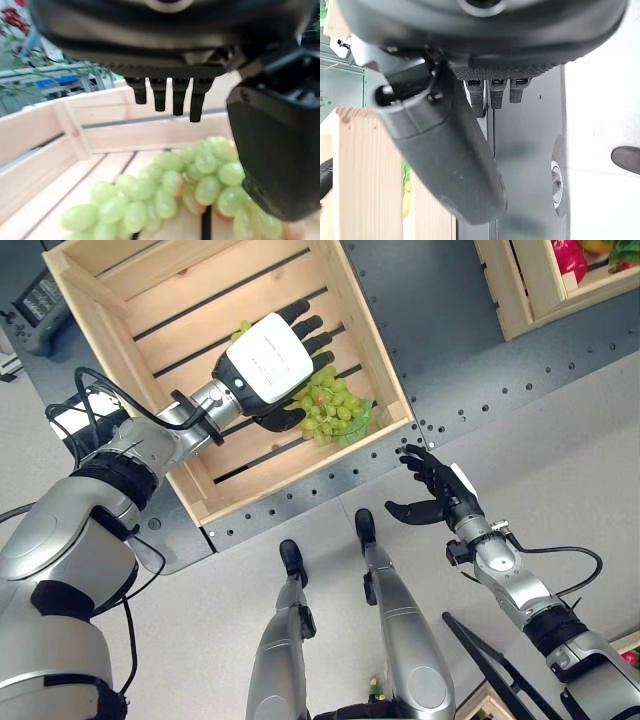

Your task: Pick up the fruits from the basket on one side to the basket on the other side

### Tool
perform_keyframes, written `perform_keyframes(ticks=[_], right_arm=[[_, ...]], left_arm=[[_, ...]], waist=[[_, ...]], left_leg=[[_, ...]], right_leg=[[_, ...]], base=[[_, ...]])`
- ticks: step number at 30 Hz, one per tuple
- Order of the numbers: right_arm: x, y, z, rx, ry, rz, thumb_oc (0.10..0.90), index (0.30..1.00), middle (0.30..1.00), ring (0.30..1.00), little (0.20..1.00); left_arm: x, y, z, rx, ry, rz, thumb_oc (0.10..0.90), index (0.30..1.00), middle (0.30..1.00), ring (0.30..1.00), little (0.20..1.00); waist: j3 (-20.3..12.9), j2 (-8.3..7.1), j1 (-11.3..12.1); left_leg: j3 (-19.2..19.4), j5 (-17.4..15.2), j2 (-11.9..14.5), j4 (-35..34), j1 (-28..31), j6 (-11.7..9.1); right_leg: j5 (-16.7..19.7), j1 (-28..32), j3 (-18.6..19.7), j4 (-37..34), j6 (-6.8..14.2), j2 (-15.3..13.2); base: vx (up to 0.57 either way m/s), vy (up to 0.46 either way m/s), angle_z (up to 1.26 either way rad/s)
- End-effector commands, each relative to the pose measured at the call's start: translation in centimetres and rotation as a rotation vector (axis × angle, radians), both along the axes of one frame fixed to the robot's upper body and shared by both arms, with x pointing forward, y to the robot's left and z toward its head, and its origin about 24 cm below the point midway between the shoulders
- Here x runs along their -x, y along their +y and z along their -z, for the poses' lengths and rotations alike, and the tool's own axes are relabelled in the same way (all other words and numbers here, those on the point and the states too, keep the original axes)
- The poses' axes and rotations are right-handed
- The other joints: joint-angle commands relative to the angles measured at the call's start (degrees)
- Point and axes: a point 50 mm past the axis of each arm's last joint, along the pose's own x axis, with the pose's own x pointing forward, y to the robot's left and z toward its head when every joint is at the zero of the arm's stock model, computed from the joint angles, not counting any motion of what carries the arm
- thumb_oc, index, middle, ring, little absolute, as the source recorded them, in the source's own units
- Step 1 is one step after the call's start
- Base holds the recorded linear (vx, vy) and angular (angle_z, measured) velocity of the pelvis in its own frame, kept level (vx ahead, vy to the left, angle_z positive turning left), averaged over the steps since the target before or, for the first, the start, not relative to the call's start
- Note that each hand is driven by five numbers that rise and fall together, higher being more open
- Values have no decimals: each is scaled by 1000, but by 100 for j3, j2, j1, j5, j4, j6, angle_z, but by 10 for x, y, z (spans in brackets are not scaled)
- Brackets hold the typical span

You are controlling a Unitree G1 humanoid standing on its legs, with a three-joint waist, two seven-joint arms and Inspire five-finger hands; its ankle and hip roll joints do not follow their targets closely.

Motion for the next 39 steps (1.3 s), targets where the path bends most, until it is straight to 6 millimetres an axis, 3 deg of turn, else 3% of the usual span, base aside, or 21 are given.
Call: perform_keyframes(ticks=[1, 8, 11, 21, 30, 31, 39], right_arm=[[0, -7, -25, -6, -131, 39, 800, 900, 900, 900, 900], [-1, -7, -26, -11, -137, 46, 800, 900, 900, 900, 900], [-3, -8, -30, -14, -147, 46, 800, 900, 900, 900, 900], [2, -11, -31, -35, -164, 50, 800, 900, 900, 900, 900], [6, 0, -39, -78, -220, 20, 800, 900, 900, 900, 900], [6, 1, -41, -82, -228, 17, 800, 900, 900, 900, 900], [6, 3, -50, -87, -262, 16, 800, 900, 900, 900, 900]], left_arm=[[7, -22, -60, 61, -169, 139, 800, 900, 900, 900, 900], [4, -33, -48, 10, -71, 128, 800, 900, 900, 900, 900], [-2, -33, -46, 6, -27, 38, 800, 900, 900, 900, 900], [-16, -13, -55, 14, -27, -293, 800, 900, 900, 900, 900], [-23, 3, -46, 100, 11, -498, 800, 900, 900, 900, 900], [-23, 2, -43, 98, 26, -493, 400, 300, 300, 300, 300], [-22, -6, -28, 89, 83, -395, 400, 300, 300, 300, 300]], waist=[[-70, -82, -139], [-70, -78, -190], [-70, -78, -212], [-70, -57, -302], [-70, -97, -315], [-70, -99, -316], [-70, -101, -315]], left_leg=[[85, -259, 103, 964, -520, -195], [141, -253, 129, 1020, -723, -207], [183, -244, 147, 1066, -841, -216], [280, -236, 174, 1243, -1255, -218], [305, -253, 193, 1333, -1451, -200], [305, -253, 194, 1335, -1451, -200], [312, -270, 201, 1322, -1307, -194]], right_leg=[[-34, 195, -219, 110, 344, -381], [-18, -28, -189, 165, 356, -369], [0, -144, -168, 190, 362, -364], [35, -551, -96, 300, 376, -376], [40, -726, -94, 352, 396, -364], [41, -725, -93, 351, 398, -363], [10, -581, -89, 352, 399, -346]], base=[[38, -15, -6], [16, -9, -6], [0, 0, 0], [0, 0, 0], [-3, -2, 1], [0, 0, 0], [1, 10, 0]])
